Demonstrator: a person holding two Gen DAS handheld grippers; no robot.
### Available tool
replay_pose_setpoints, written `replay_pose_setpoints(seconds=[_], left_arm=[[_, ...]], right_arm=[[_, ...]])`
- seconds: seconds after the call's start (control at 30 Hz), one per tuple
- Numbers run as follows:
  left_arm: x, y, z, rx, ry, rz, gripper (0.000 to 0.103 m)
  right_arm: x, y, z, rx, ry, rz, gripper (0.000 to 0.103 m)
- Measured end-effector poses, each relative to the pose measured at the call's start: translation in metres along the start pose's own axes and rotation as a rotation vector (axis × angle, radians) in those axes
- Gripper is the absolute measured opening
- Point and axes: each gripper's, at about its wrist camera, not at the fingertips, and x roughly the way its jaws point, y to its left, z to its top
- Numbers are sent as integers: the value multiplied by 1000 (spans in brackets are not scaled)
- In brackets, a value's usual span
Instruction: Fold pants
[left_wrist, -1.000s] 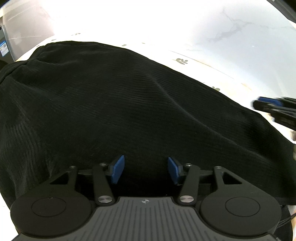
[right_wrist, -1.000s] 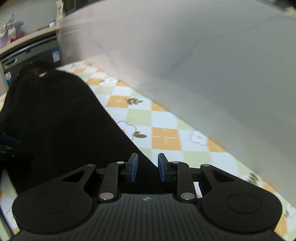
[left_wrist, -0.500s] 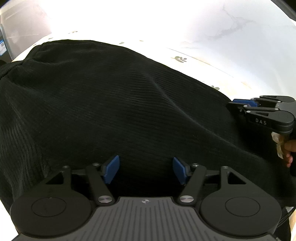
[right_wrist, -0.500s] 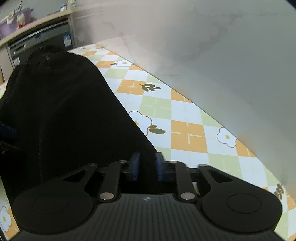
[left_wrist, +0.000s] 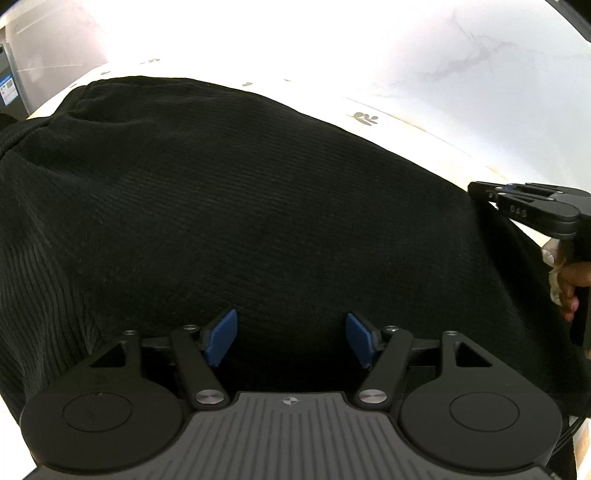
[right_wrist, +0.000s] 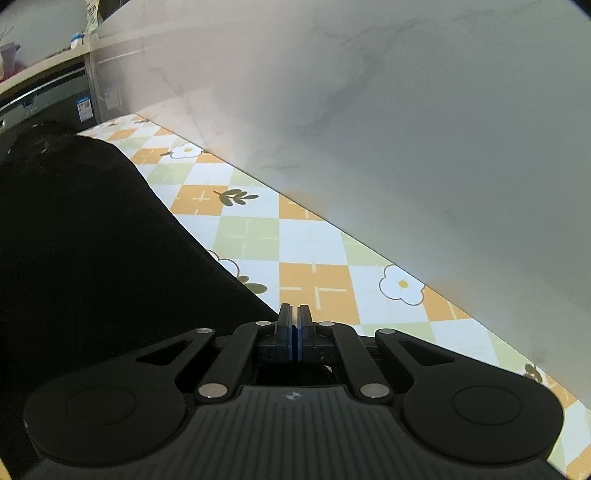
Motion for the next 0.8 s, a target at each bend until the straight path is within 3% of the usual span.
replay_pose_setpoints(seconds=[0.07,0.17,0.2,0.3,0.37,0.43,0.53,0.63,0.8], left_arm=[[-2,-1,1,0,0,2,68],[0,-5,-1,14,-1,9,71],[0,-8,-1,21,-1,11,73],[9,-16,-5,53,-2,24,80],[12,-22,-7,69,-5,35,83],[11,-28,-8,87,-8,49,86],[13,-34,-11,105,-12,62,86],[14,-35,-11,102,-9,55,86],[7,-36,-6,98,-4,48,87]], right_arm=[[-16,-11,-2,37,-27,-60,4],[-48,-40,-14,160,-47,-28,8],[-60,-46,-22,179,-38,-10,14],[-78,-44,-46,144,61,25,30],[-81,-41,-64,112,138,-33,30],[-87,-50,-79,170,149,-99,29],[-118,-74,-97,396,103,-181,30],[-164,-79,-118,563,-35,-191,30],[-232,-63,-146,668,-190,-294,30]])
